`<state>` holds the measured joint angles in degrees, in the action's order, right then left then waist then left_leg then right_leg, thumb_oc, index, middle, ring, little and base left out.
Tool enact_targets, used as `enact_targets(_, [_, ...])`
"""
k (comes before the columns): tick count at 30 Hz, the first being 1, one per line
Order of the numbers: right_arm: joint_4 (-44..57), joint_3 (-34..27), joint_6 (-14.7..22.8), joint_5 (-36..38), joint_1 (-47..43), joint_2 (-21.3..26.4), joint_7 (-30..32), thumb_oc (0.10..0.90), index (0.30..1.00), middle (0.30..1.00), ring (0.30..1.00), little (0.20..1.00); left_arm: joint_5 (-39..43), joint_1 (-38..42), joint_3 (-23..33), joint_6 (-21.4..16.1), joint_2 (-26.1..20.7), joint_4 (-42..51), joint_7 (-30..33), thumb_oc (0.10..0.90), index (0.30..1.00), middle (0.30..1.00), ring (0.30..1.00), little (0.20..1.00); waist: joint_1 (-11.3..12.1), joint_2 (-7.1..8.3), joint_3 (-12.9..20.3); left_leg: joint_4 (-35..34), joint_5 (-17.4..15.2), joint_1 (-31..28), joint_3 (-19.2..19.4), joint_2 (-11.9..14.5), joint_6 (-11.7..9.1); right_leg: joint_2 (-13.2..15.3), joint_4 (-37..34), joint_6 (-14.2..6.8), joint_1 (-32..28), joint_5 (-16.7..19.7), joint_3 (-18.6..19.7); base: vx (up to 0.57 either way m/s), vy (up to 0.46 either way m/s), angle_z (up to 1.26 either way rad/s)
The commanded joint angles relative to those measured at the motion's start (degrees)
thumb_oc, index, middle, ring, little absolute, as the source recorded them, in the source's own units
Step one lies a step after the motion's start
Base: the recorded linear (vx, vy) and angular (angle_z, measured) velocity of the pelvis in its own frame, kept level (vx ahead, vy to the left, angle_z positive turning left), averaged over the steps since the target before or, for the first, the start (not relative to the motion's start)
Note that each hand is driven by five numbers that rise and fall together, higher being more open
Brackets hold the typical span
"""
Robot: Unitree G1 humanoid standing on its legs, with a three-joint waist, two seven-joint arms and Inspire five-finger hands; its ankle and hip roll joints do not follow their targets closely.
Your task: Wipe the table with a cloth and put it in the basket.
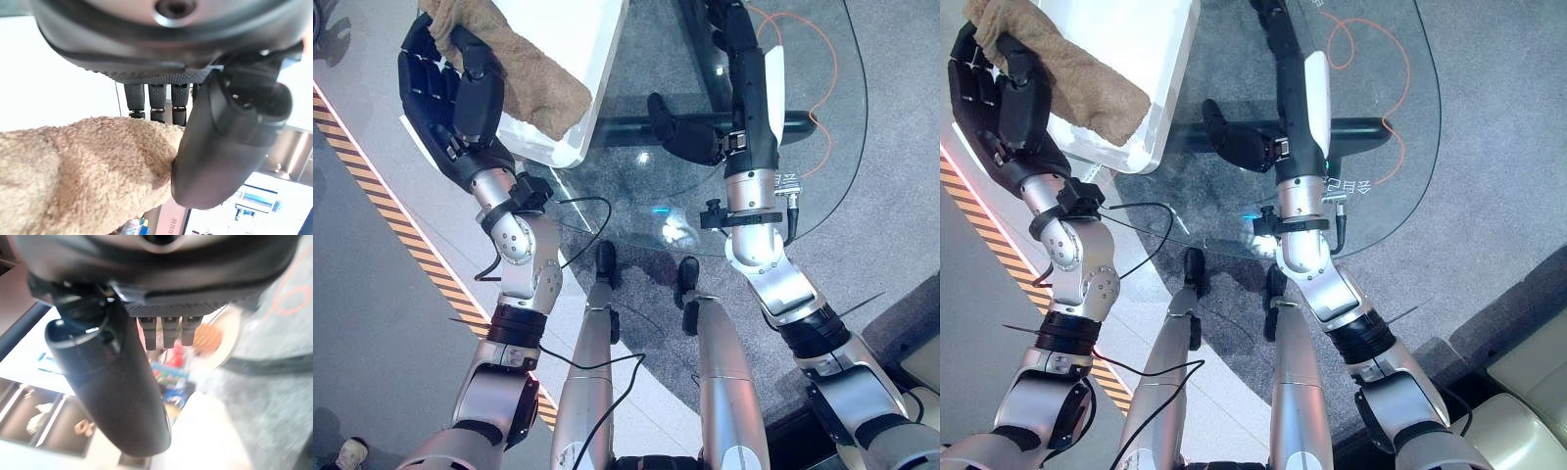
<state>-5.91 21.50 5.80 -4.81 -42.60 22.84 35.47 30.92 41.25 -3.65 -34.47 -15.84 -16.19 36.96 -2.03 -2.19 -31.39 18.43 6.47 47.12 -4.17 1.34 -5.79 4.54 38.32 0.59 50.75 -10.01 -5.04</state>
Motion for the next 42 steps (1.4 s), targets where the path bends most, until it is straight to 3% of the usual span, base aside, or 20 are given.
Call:
enact_targets(1, [4.55,-3.68,4.05,-2.79,-4.94,1.06,6.94,0.800,0.900,0.900,0.900,0.900,-6.46,7.74,3.44,-9.98,-4.96,4.09,-0.02,0.100,0.300,0.300,0.300,0.200,0.13,0.38,1.60,5.99,-8.62,-2.46,4.50,-3.75,4.00,-4.50,-8.26,-1.86,-3.45,3.46,2.11,-0.01,0.022,-0.03])
enact_targets(3, [0.59,-5.20,3.80,-1.38,-4.06,2.61,11.50,0.800,0.900,0.900,0.900,0.900,-6.16,8.19,3.55,-10.69,-6.28,2.07,0.25,0.100,0.300,0.300,0.300,0.200,-0.13,0.36,1.60,6.01,-8.84,-2.59,4.50,-3.65,3.98,-4.43,-8.21,-1.96,-3.51,3.40,2.22,-0.01,0.012,-0.02])
enact_targets(11, [-9.80,-8.34,5.35,1.80,-3.51,6.87,19.29,0.800,0.900,0.900,0.900,0.900,-5.67,10.15,3.05,-11.80,-9.52,-3.31,1.22,0.100,0.300,0.300,0.300,0.200,-0.48,0.24,1.60,5.54,-9.22,-3.23,4.48,-3.52,4.01,-4.43,-8.52,-2.26,-3.98,3.34,2.19,0.00,0.000,0.00])
enact_targets(23, [-24.84,-10.79,9.04,11.00,-3.62,10.81,27.26,0.800,0.900,0.900,0.900,0.900,-4.70,13.73,1.50,-12.25,-14.18,-9.97,3.25,0.100,0.300,0.300,0.300,0.200,-0.80,0.39,1.60,5.20,-9.55,-3.26,4.37,-3.30,3.80,-4.44,-9.04,-2.51,-4.11,3.33,2.13,0.00,0.000,0.00])
enact_targets(32, [-39.03,-11.31,12.29,22.99,-4.78,10.61,27.23,0.800,0.900,0.900,0.900,0.900,-3.94,18.95,-1.78,-10.36,-18.45,-17.28,5.13,0.100,0.300,0.300,0.300,0.200,-0.89,0.57,1.60,4.88,-9.45,-2.96,4.32,-2.96,3.70,-4.52,-9.46,-2.40,-3.95,3.53,1.86,0.00,-0.001,-0.01])
enact_targets(42, [-56.46,-13.34,14.64,31.52,-5.71,10.45,21.16,0.800,0.900,0.900,0.900,0.900,-5.30,25.37,-6.84,-5.32,-22.23,-25.18,6.02,0.100,0.300,0.300,0.300,0.200,-0.94,0.47,1.60,4.98,-9.57,-3.07,4.42,-2.58,3.86,-4.49,-9.95,-2.38,-4.39,3.71,1.67,0.00,-0.001,0.00])
